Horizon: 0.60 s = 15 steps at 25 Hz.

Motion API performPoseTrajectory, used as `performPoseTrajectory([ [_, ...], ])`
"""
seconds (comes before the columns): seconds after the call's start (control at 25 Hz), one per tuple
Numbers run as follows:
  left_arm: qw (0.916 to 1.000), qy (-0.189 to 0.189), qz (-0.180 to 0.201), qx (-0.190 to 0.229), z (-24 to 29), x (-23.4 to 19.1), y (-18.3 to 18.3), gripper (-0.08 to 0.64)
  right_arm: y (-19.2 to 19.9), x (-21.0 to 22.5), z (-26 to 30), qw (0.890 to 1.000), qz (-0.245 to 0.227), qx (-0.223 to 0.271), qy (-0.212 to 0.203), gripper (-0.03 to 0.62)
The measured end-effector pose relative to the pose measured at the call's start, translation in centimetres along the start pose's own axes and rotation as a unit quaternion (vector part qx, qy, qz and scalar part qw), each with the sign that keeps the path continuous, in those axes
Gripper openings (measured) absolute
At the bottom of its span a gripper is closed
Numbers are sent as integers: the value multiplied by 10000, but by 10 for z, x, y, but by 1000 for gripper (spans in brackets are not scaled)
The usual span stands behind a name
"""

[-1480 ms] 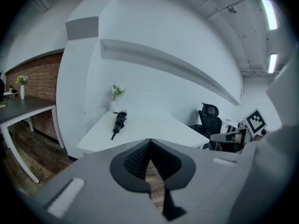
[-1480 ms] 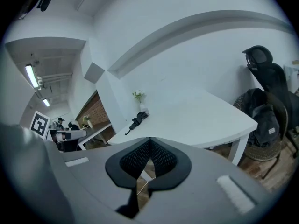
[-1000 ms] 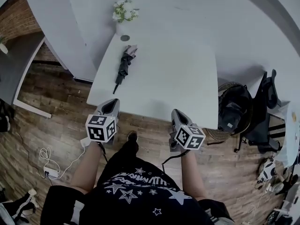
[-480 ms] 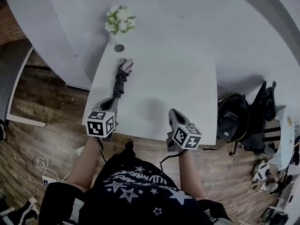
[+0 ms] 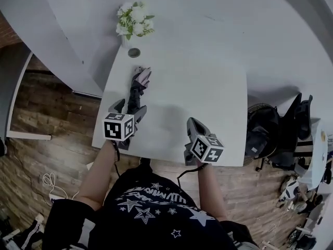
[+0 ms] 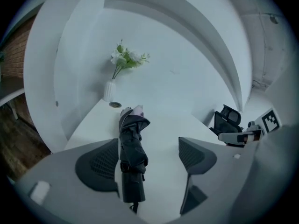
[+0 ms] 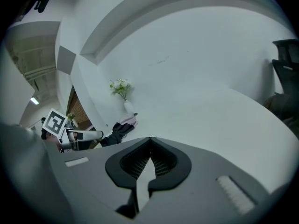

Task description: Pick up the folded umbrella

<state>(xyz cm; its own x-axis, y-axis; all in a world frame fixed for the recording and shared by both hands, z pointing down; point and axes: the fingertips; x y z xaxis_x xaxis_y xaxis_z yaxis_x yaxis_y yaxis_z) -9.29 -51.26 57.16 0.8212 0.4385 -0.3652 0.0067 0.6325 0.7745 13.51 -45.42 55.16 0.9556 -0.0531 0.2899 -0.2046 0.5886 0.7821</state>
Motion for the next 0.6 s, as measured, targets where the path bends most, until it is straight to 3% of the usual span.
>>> performPoseTrajectory([
  [0.16,9992,-173,157,-330,25,-18,6,398,0,4,10,9999,95,-52,78,17],
  [0.44,9961,-407,-207,-755,49,-44,8,399,2,16,24,9994,224,-144,200,17],
  [0.6,9938,-461,-164,-1000,58,-50,16,373,-3,17,33,9994,237,-129,201,17],
])
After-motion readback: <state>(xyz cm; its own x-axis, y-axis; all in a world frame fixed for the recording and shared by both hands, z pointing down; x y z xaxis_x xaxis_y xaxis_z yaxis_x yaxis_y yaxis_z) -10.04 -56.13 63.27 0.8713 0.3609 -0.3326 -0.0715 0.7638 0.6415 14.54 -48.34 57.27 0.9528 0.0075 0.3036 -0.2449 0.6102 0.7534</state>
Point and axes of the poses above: the fingertips, and each gripper's own axes: z forward along the fingers, x to its right, y out of its underside, and after that the axes turned 7 degrees about y, right-handed
